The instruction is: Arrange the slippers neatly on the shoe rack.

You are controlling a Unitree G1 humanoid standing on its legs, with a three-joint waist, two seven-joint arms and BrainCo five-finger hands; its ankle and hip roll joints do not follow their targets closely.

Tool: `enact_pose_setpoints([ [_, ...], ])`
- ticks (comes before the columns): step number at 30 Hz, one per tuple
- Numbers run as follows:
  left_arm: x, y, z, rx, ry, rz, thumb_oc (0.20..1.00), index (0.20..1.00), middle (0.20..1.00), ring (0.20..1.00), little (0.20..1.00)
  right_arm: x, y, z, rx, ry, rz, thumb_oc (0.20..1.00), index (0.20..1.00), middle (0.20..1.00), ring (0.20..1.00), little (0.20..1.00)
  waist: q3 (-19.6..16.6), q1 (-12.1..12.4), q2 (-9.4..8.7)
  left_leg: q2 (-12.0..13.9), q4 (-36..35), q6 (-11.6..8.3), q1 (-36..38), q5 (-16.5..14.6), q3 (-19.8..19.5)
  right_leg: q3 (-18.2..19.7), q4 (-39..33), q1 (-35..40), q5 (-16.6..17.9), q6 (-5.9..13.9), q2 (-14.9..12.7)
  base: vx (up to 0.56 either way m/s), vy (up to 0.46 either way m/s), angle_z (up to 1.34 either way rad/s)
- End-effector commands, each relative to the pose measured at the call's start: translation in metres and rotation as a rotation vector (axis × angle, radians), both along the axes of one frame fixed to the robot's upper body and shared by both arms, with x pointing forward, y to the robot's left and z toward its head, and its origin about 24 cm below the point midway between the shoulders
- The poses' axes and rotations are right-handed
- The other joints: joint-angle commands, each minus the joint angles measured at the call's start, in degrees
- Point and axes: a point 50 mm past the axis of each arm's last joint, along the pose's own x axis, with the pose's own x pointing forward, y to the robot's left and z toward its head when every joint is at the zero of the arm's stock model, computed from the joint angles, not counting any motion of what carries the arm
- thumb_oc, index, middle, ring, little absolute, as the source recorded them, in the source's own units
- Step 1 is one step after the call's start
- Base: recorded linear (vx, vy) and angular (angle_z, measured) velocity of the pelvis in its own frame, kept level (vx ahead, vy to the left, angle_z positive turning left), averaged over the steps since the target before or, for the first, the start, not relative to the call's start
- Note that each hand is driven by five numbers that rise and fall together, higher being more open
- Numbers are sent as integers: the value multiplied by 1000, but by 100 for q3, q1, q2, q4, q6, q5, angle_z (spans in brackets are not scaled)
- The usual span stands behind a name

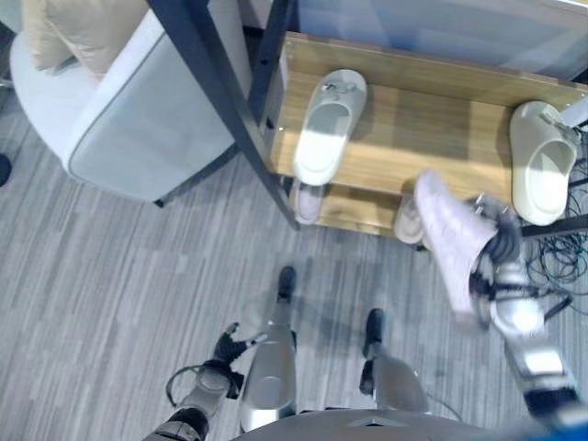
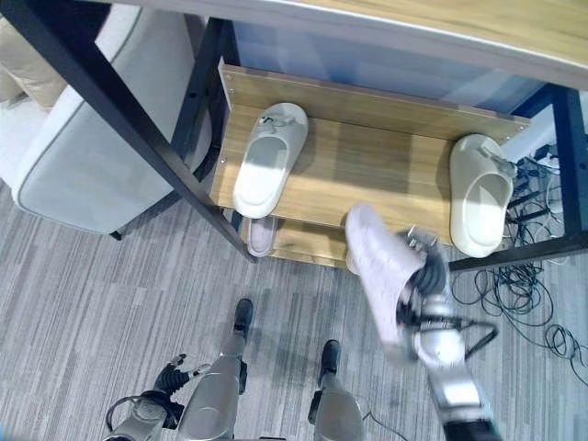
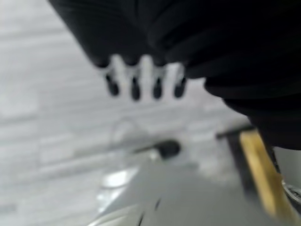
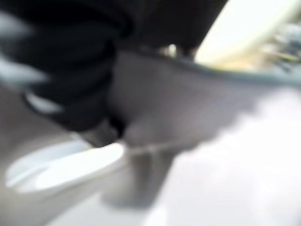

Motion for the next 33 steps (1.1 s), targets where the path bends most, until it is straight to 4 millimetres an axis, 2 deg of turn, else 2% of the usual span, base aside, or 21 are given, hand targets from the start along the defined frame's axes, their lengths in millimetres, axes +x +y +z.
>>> enact_pose_setpoints([
  [1,-2,19,5,-18,-46,117,1000,1000,1000,1000,1000,5,-3,34,67,-153,84,200,200,200,200,200,131,-29,-58,-380,1521,382,-453,-1325,201,329,1583,-772,-624,-52,-243,-141,22,-18],
  [2,2,32,13,-14,-103,190,1000,1000,1000,1000,1000,1,-9,24,64,-104,63,200,200,200,200,200,277,-94,-12,-395,1969,361,-612,-1493,164,371,2182,-967,-894,-121,-262,-55,-3,-15],
  [3,2,32,13,-14,-103,190,1000,1000,1000,1000,1000,1,-9,24,64,-104,63,200,200,200,200,200,258,-100,-8,-395,1959,362,-638,-1473,157,365,2174,-990,-878,-121,-261,-78,-31,-12],
  [6,8,56,27,12,-196,300,1000,1000,1000,1000,1000,2,-17,20,63,-92,23,200,200,200,200,200,434,-173,68,-365,3019,389,-1167,-1829,72,420,3412,-1546,-1386,-278,-352,-73,-44,7],
  [8,15,68,37,35,-269,353,1000,1000,1000,1000,1000,8,-20,25,63,-124,5,200,200,200,200,200,551,-156,110,-318,3743,417,-1613,-2089,-3,485,4240,-2031,-1776,-417,-364,-57,-71,24],
  [10,22,78,46,37,-329,442,1000,1000,1000,1000,1000,24,-20,35,47,-168,1,200,200,200,200,200,649,-122,124,-314,4642,446,-2129,-2548,-69,625,5122,-2591,-2261,-517,-341,-46,-88,17],
  [11,27,88,53,26,-383,527,1000,1000,1000,1000,1000,39,-17,53,-13,-226,28,200,200,200,200,200,709,-63,150,-288,5433,488,-2726,-2826,-90,684,5879,-3225,-2599,-617,-333,-119,-92,3],
  [12,31,91,57,18,-411,560,1000,1000,1000,1000,1000,45,-17,64,-43,-263,33,200,200,200,200,200,711,-56,162,-276,5794,500,-2992,-2960,-78,757,6215,-3515,-2757,-675,-320,-79,-66,-4],
  [13,31,91,57,17,-412,561,1000,1000,1000,1000,1000,45,-17,64,-44,-265,33,200,200,200,200,200,690,-56,159,-273,5844,500,-3049,-2985,-74,770,6265,-3574,-2783,-675,-319,-51,-51,-10],
  [14,35,94,61,14,-433,586,1000,1000,1000,1000,1000,51,-16,76,-77,-306,41,200,200,200,200,200,731,-32,186,-288,6210,495,-3331,-3103,-87,788,6621,-3832,-2935,-743,-324,-83,-40,-4],
  [15,43,93,65,7,-463,586,1000,1000,1000,1000,1000,70,-7,107,-127,-399,86,200,200,200,200,200,719,42,226,-252,6921,570,-3934,-3354,-125,930,7387,-4495,-3143,-802,-332,-120,-83,3],
  [16,46,102,72,37,-482,585,1000,1000,1000,1000,1000,76,-7,127,-152,-457,98,200,200,200,200,200,766,63,237,-264,7459,598,-4354,-3527,-185,1007,7974,-4953,-3318,-848,-318,-104,-16,-16],
  [17,55,95,77,-12,-534,576,1000,1000,1000,1000,1000,85,3,167,-175,-578,142,200,200,200,200,200,783,148,370,-295,8548,739,-5172,-3875,-240,1165,9056,-5793,-3560,-933,-357,-36,-4,-37],
  [21,59,97,86,-61,-599,600,1000,1000,1000,1000,1000,98,15,223,-193,-711,165,200,200,200,200,200,832,285,500,-464,10019,828,-6162,-4320,-224,1520,10588,-6769,-3808,-940,-353,57,24,4],
  [22,53,97,81,-65,-575,614,1000,1000,1000,1000,1000,106,21,249,-210,-763,151,200,200,200,200,200,934,370,578,-551,10690,832,-6496,-4516,-256,1729,11327,-7051,-3871,-921,-327,98,41,21],
  [24,49,97,77,-69,-558,633,1000,1000,1000,1000,1000,109,27,257,-189,-776,159,200,200,200,200,200,936,386,587,-566,10939,821,-6656,-4584,-275,1823,11600,-7202,-3869,-900,-325,100,42,13],
  [25,35,98,65,-68,-492,672,1000,1000,1000,1000,1000,115,35,269,-212,-794,156,200,200,200,200,200,940,423,594,-610,11457,793,-6954,-4726,-358,1971,12191,-7416,-3928,-885,-313,125,43,-2],
  [27,19,100,55,-61,-427,709,1000,1000,1000,1000,1000,118,43,274,-211,-801,159,200,200,200,200,200,940,446,599,-645,11907,776,-7172,-4877,-404,2123,12693,-7649,-3969,-862,-293,119,36,9],
  [28,19,100,54,-62,-426,709,1000,1000,1000,1000,1000,118,43,274,-212,-800,160,200,200,200,200,200,940,446,594,-639,11922,773,-7173,-4894,-401,2134,12711,-7657,-3980,-859,-286,99,26,9],
  [30,-2,101,43,-33,-346,719,1000,1000,1000,1000,1000,127,49,283,-257,-802,122,200,200,200,200,200,940,558,588,-602,12426,757,-7184,-5186,-450,2272,13235,-7717,-4056,-861,-274,94,40,-20],
  [33,-12,101,39,-17,-307,711,1000,1000,1000,1000,1000,129,49,291,-256,-817,91,200,200,200,200,200,940,596,599,-569,12679,760,-7184,-5321,-482,2328,13461,-7746,-4078,-845,-254,46,52,-27],
])
